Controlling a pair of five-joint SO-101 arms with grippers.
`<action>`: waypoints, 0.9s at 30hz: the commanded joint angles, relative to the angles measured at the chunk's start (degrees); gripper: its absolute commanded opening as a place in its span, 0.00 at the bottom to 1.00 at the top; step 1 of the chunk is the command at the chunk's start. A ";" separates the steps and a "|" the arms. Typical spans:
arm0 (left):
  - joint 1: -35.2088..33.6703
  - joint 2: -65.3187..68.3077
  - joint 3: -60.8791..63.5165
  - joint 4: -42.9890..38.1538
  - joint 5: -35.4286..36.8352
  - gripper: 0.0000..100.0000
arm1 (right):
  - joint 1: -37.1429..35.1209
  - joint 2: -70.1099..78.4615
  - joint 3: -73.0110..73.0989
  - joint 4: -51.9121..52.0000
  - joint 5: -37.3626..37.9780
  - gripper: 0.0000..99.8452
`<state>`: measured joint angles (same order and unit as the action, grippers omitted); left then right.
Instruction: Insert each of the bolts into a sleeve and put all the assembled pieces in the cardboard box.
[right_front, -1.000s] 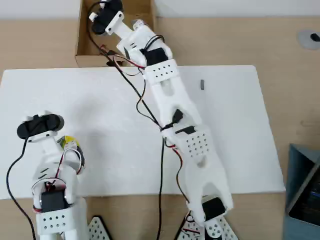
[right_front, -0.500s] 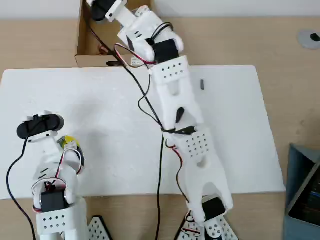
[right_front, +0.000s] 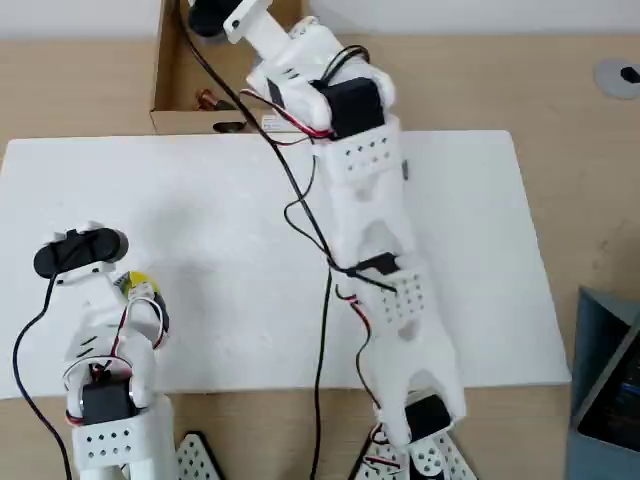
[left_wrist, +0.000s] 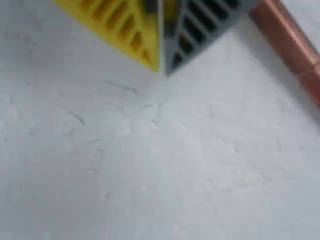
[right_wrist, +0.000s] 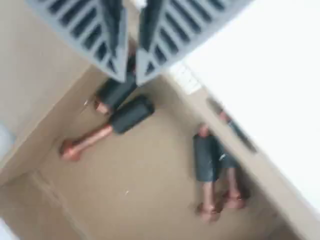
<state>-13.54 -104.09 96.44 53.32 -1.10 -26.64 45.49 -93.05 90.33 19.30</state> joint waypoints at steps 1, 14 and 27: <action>-0.53 -0.48 0.44 -0.97 -0.18 0.00 | -0.31 -8.04 -2.51 6.86 -0.88 0.01; -0.53 -0.48 0.44 -0.97 -0.18 0.00 | 5.23 -25.54 13.41 12.13 -15.74 0.01; -0.53 -0.48 0.44 -0.97 -0.18 0.00 | 8.75 -53.49 65.36 11.78 -33.32 0.01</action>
<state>-13.54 -104.09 96.44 53.32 -1.10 -19.87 -3.30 -36.35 101.32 -9.54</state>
